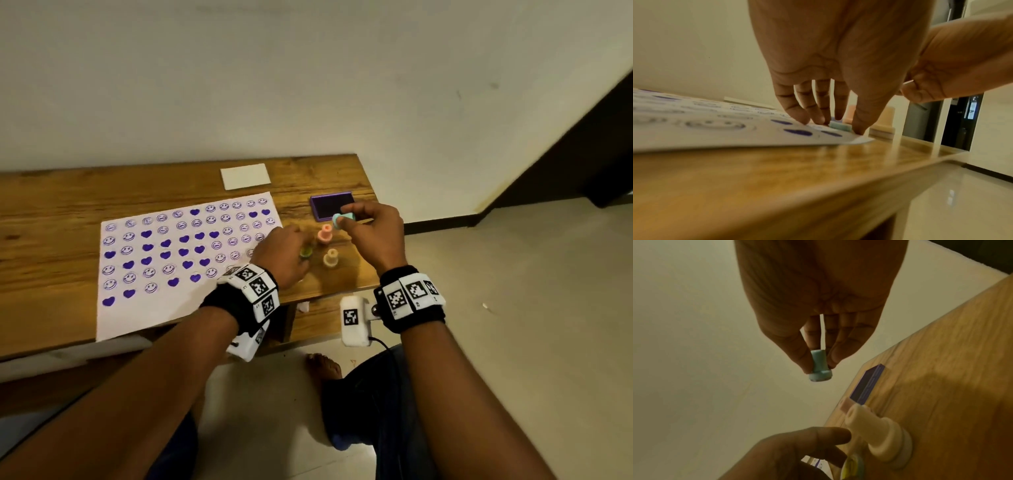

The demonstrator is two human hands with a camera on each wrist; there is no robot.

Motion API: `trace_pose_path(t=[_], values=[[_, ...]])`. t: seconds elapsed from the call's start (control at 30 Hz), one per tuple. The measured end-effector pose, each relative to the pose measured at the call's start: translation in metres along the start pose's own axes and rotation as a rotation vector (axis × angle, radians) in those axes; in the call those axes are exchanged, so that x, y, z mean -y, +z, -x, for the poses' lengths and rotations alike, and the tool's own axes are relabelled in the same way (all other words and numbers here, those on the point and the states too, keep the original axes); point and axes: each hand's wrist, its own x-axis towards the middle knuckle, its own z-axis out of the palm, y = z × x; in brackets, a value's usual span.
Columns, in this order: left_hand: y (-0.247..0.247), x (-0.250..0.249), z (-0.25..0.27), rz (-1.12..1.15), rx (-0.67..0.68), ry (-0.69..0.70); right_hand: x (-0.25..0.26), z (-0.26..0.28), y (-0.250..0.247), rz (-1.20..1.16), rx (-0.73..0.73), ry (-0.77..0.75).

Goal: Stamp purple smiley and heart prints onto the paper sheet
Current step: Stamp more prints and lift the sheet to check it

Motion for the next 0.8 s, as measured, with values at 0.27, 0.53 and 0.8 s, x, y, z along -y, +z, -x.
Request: trace_pose_path(t=[0.27,0.53,0.8], values=[[-0.001,0.002,-0.012,0.080,-0.014,0.008,-0.002,-0.002,-0.008,-0.122,0.011,0.049],[-0.030,-0.013,0.009,1.457,-0.110,-0.428,0.013,0.009,-0.008,-0.377,0.127,0.065],[-0.041,-0.022,0.019,1.574,-0.067,-0.353,0.016,0.015,-0.003,-0.512,0.280,-0.002]])
